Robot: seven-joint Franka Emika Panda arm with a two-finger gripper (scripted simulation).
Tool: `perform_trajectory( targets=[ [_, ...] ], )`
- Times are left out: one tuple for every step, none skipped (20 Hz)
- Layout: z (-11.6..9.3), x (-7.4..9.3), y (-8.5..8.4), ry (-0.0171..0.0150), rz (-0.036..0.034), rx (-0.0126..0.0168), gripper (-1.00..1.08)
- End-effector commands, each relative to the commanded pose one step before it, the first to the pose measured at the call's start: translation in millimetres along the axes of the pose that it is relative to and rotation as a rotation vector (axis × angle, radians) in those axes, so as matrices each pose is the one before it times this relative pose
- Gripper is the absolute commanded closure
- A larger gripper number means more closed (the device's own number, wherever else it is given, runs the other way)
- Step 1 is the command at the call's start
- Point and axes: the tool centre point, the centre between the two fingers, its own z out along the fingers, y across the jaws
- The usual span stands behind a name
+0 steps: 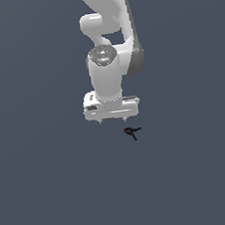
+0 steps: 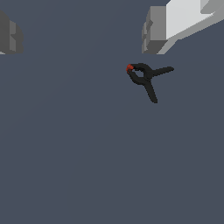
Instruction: Pick up the object and move it to a goal position.
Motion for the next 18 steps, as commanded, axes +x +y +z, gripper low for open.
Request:
perform_trajectory(
  targets=[
    [0.0, 0.0, 0.01, 0.0, 0.0, 0.0, -0.92],
    [0.28, -0.19, 0.56, -0.00093, 0.00022, -0.00072, -0.92],
    [0.81, -0.55, 1.67, -0.0027, 0.00069, -0.00204, -0.92],
    [1.35, -0.89, 2.73, -0.00446, 0.00111, -0.00336, -0.92],
    [1.87, -1.24, 3.76, -0.00617, 0.00147, -0.00461, -0.92],
    [2.38, -1.6, 4.74, -0.00782, 0.00173, -0.0058, -0.92],
    [2.51, -1.67, 4.88, -0.00817, 0.00158, -0.00601, -0.92],
    [1.98, -1.3, 3.73, -0.00633, 0.00096, -0.00463, -0.92],
    [1.41, -0.91, 2.57, -0.00442, 0.00038, -0.00322, -0.92],
    [0.86, -0.52, 1.43, -0.00255, -0.0001, -0.00187, -0.92],
    [0.28, -0.13, 0.33, -0.0007, -0.00041, -0.00054, -0.92],
    [-0.33, 0.22, -0.59, 0.00104, -0.00012, 0.00075, -0.92],
    [-0.6, 0.26, -0.64, 0.00138, 0.0013, 0.00109, -0.92],
    [-0.19, 0.04, -0.03, 0.00018, 0.00135, 0.00021, -0.92],
    [-0.01, -0.05, 0.2, 0.0, 0.0, 0.0, -0.92],
    [0.31, -0.01, -0.19, -0.00026, -0.00214, -0.00033, -0.92],
    [0.38, -0.02, -0.23, -0.00007, -0.00371, -0.00028, -0.92],
    [0.52, 0.01, -0.45, 0.00006, -0.00552, -0.0003, -0.92]
  ],
)
